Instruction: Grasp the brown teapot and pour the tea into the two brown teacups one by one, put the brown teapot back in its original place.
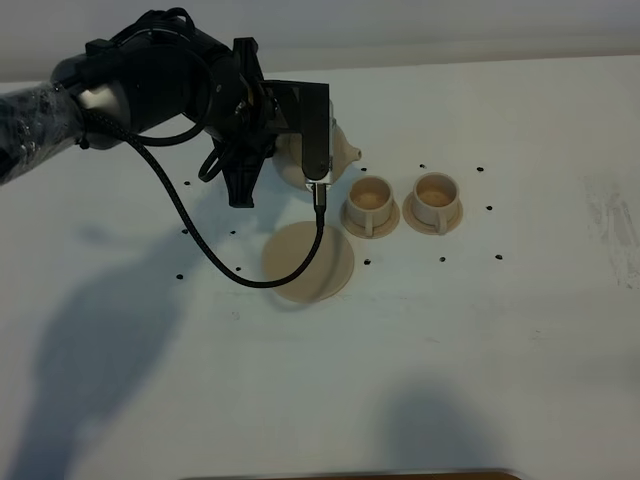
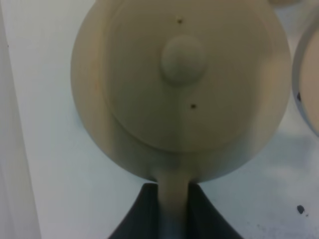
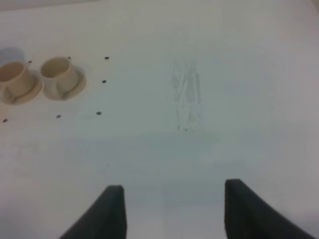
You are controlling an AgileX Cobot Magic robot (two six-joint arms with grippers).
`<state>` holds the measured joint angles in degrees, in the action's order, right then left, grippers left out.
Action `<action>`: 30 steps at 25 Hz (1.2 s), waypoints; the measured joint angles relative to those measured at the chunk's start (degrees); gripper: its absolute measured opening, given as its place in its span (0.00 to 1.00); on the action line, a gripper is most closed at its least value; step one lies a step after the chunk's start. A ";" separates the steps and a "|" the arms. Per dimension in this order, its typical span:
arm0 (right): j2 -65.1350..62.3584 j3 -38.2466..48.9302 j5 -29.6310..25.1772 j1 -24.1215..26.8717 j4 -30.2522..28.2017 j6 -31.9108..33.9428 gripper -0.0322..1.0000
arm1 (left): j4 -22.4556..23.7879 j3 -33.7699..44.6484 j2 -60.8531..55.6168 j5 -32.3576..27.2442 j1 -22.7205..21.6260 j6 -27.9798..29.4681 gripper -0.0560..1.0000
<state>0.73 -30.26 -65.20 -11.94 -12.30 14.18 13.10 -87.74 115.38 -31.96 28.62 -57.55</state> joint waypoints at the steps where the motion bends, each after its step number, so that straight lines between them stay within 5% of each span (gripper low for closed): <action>1: 0.00 0.00 0.00 0.00 0.00 0.00 0.45 | 0.00 0.00 0.00 0.00 0.13 -0.26 0.21; 30: 0.00 0.00 0.00 0.00 0.00 0.00 0.45 | 7.65 0.00 2.00 2.49 2.37 -2.80 0.21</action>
<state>0.73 -30.26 -65.20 -11.94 -12.30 14.18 20.76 -87.74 117.39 -29.47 30.99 -60.35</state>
